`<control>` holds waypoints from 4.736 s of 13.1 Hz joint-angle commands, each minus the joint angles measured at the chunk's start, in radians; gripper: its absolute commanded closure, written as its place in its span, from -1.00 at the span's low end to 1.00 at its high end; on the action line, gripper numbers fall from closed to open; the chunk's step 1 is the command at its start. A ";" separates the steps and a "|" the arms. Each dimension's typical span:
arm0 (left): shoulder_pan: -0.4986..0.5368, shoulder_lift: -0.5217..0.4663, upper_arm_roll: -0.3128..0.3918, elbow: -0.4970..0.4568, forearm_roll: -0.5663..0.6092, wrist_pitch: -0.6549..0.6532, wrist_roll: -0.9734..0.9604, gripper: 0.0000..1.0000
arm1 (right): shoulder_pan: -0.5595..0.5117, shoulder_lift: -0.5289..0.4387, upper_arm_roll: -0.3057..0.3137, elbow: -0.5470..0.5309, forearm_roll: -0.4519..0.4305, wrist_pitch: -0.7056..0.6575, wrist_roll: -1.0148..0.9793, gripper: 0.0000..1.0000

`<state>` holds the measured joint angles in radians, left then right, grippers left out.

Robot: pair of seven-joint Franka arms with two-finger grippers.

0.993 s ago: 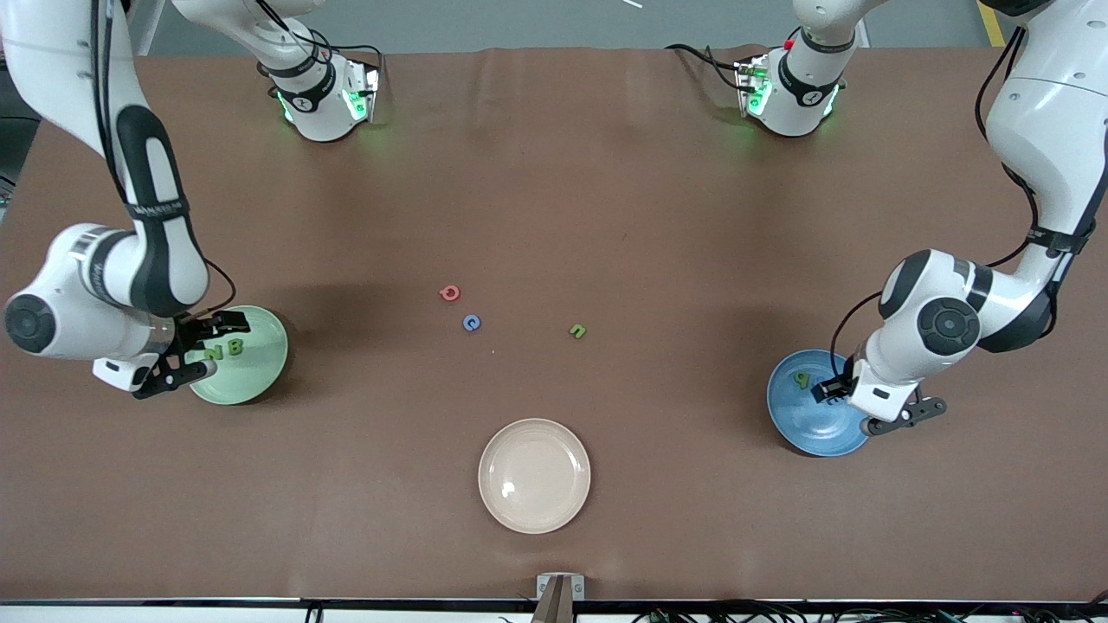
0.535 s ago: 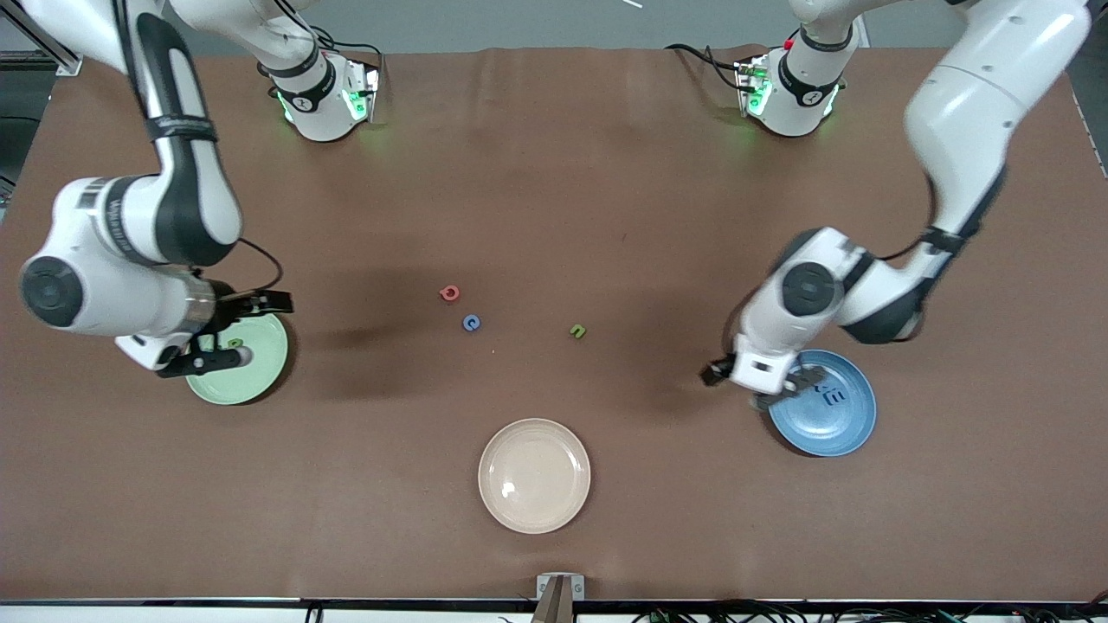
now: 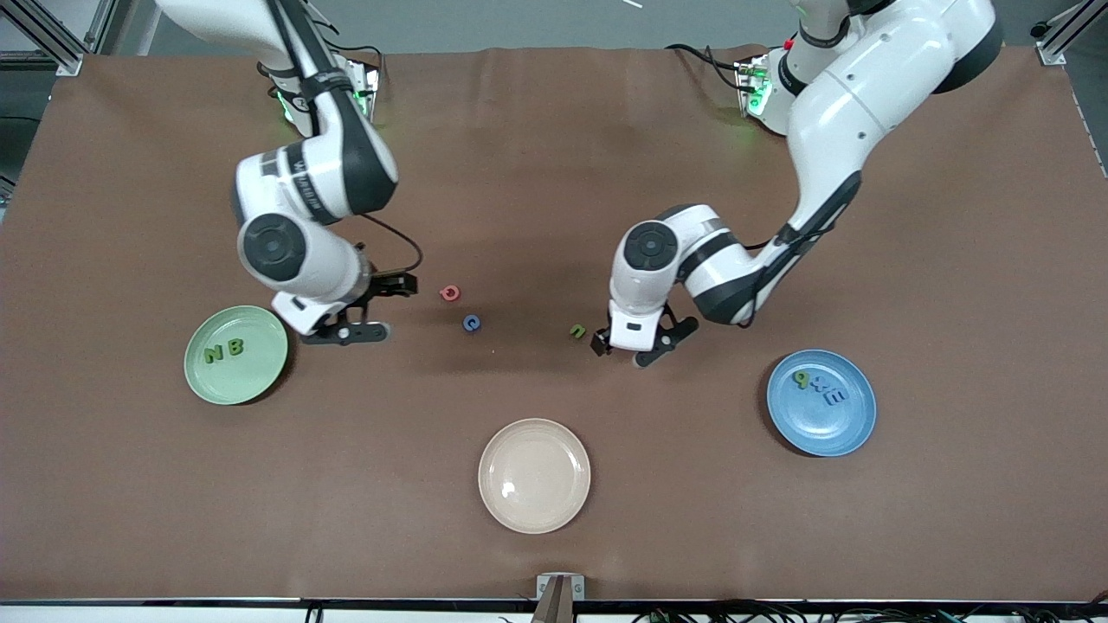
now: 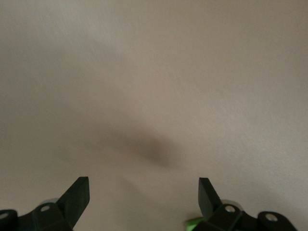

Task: Sort upper and lower case letters into plates
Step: 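Reach the left gripper to green n while the right gripper reaches blue C, then grasp the green n with the left gripper while the right gripper grasps C, then drop the n on the blue plate while the right gripper places C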

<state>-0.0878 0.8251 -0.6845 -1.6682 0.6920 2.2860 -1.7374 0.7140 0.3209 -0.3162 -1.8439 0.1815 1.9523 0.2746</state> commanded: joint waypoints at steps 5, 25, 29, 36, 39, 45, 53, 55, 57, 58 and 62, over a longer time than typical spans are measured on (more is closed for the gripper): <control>-0.167 0.109 0.066 0.151 -0.002 -0.002 -0.220 -0.81 | 0.108 0.101 -0.011 -0.040 0.099 0.241 0.035 -0.99; 0.098 -0.003 0.024 0.136 0.015 -0.063 0.080 0.99 | 0.189 0.311 -0.011 -0.043 0.220 0.461 0.037 -0.28; 0.337 -0.044 -0.055 0.099 0.020 -0.183 0.341 0.98 | 0.196 0.313 -0.009 -0.041 0.220 0.462 0.037 -0.25; 0.508 -0.049 -0.056 0.050 0.021 -0.154 0.478 0.81 | 0.196 0.322 -0.009 -0.041 0.220 0.476 0.035 0.39; 0.523 -0.054 -0.052 0.051 0.021 -0.155 0.486 -0.13 | 0.196 0.320 -0.009 -0.040 0.220 0.476 0.035 0.77; 0.526 -0.096 -0.075 0.054 0.021 -0.171 0.541 -1.00 | 0.168 0.130 -0.160 -0.037 0.188 0.151 -0.124 0.77; 0.542 -0.337 -0.127 0.067 0.000 -0.336 0.948 -1.00 | -0.013 0.099 -0.454 -0.046 0.139 0.005 -0.789 0.77; 0.542 -0.389 -0.136 0.093 -0.040 -0.419 1.068 -1.00 | -0.073 0.125 -0.452 -0.055 0.141 0.029 -0.869 0.77; 0.543 -0.426 -0.136 0.152 -0.162 -0.524 1.148 -1.00 | -0.105 0.156 -0.448 -0.070 0.147 0.078 -0.925 0.75; 0.545 -0.441 -0.135 0.183 -0.216 -0.568 1.192 -1.00 | -0.113 0.174 -0.448 -0.077 0.153 0.097 -0.943 0.75; 0.595 -0.529 -0.136 0.219 -0.345 -0.652 1.288 -1.00 | -0.152 0.248 -0.410 -0.081 0.235 0.143 -0.995 0.73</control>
<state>0.4819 0.3455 -0.8133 -1.4486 0.3978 1.6638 -0.4935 0.6019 0.5446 -0.7598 -1.9237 0.3673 2.0709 -0.6688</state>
